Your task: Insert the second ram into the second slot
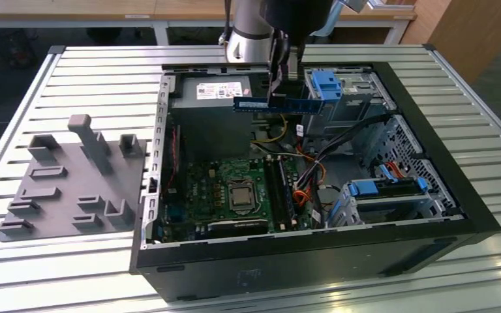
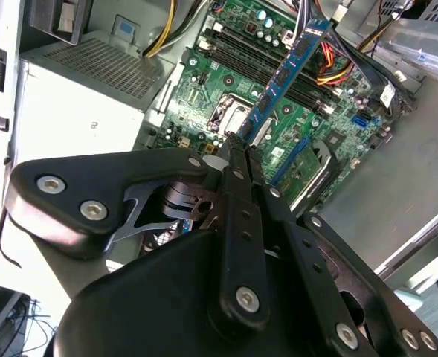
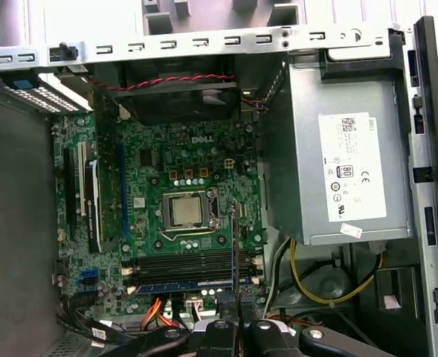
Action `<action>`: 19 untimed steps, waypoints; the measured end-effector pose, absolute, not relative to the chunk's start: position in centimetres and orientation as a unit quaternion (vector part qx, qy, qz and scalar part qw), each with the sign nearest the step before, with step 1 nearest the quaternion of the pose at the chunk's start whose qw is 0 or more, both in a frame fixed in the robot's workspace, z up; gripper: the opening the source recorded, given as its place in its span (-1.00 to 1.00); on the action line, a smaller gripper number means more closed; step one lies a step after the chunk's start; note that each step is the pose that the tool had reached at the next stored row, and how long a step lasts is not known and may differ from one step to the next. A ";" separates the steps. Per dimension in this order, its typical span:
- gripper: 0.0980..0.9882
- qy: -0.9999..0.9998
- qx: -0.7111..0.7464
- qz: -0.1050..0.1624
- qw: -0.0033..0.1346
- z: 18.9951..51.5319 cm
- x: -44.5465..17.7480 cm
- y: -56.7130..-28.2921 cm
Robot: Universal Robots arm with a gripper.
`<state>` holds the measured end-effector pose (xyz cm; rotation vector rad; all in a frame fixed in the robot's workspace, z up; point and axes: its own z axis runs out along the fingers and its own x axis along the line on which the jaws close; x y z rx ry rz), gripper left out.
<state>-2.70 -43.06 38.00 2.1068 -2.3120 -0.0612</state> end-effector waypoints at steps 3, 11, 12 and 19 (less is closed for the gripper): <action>-0.92 -0.741 0.671 -0.020 0.007 38.0 -2.7 -43.1; -0.92 -0.753 0.657 -0.020 0.006 38.0 -2.7 -43.1; -0.92 -0.756 0.655 -0.020 0.006 38.0 -2.7 -43.1; -0.92 -0.770 0.638 -0.020 0.006 38.0 -2.7 -43.1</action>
